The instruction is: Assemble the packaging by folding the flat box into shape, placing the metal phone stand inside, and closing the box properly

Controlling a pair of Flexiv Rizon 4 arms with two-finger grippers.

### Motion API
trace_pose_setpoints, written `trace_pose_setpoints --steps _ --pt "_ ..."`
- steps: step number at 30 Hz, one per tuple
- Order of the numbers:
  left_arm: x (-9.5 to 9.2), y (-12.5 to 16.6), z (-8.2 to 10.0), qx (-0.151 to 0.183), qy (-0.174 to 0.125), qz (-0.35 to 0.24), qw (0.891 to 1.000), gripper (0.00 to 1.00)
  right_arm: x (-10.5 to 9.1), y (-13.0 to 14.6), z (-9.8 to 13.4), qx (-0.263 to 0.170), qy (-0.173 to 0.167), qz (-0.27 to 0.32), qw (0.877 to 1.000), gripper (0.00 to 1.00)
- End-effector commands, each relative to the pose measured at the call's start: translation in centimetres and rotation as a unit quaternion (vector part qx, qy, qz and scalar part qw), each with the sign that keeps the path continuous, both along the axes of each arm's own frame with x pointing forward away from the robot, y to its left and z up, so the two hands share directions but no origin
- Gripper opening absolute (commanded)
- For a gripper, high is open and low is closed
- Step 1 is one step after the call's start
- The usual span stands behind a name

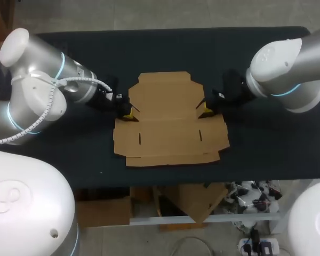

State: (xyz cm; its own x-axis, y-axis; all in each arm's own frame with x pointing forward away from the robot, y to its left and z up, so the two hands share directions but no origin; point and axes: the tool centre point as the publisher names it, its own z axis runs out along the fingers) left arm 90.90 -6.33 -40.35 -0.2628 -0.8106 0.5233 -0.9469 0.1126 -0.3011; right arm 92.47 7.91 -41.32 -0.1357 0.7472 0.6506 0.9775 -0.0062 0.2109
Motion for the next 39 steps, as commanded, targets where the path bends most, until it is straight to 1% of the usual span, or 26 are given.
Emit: trace_pose_setpoints --steps 1,10,19,39 --pt "0.0 -0.5 0.4 0.022 0.002 0.008 1.000 0.00 -0.2 0.1 0.1 -0.004 -0.001 -0.002 1.000 0.00" --pt "0.1 -0.8 0.5 0.037 0.002 0.017 0.999 0.00 -0.1 0.3 0.3 -0.006 0.001 -0.001 1.000 0.00" --pt "0.1 -1.2 0.6 0.043 0.002 0.018 0.999 0.00 -0.1 0.5 0.3 -0.008 0.004 -0.001 1.000 0.00" --pt "0.1 -1.9 0.7 0.055 -0.001 0.026 0.998 0.00 0.5 1.3 0.1 -0.019 0.013 0.009 1.000 0.00"
